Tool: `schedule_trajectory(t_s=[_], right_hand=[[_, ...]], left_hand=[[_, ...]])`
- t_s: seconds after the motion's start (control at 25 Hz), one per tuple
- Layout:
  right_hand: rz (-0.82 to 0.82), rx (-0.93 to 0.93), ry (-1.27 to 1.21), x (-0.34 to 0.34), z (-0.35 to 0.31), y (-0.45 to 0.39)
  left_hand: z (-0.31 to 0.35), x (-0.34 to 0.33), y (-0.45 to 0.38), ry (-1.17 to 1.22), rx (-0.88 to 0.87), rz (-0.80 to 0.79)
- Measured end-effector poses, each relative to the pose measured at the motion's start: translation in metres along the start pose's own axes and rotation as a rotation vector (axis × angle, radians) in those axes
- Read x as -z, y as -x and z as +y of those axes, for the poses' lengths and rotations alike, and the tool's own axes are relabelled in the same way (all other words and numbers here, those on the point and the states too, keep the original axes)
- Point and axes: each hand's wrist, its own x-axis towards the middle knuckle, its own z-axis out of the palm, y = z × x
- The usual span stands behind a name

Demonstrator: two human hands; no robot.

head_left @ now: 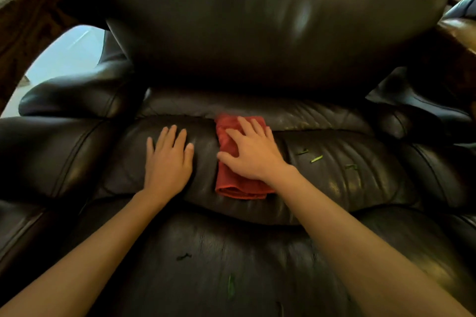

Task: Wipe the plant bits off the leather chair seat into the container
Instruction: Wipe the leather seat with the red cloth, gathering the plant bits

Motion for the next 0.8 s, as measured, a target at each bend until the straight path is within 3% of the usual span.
schedule_trajectory(t_s=[0.2,0.8], right_hand=[[0.078,0.04,-0.081,-0.018,-0.003,0.002],[0.195,-0.075,-0.023,-0.016,0.047,0.034]], left_hand=[[0.005,-0.012,-0.003,-0.024,0.022,0.107],[0.002,-0.014,-0.002,-0.023,-0.006,0.157]])
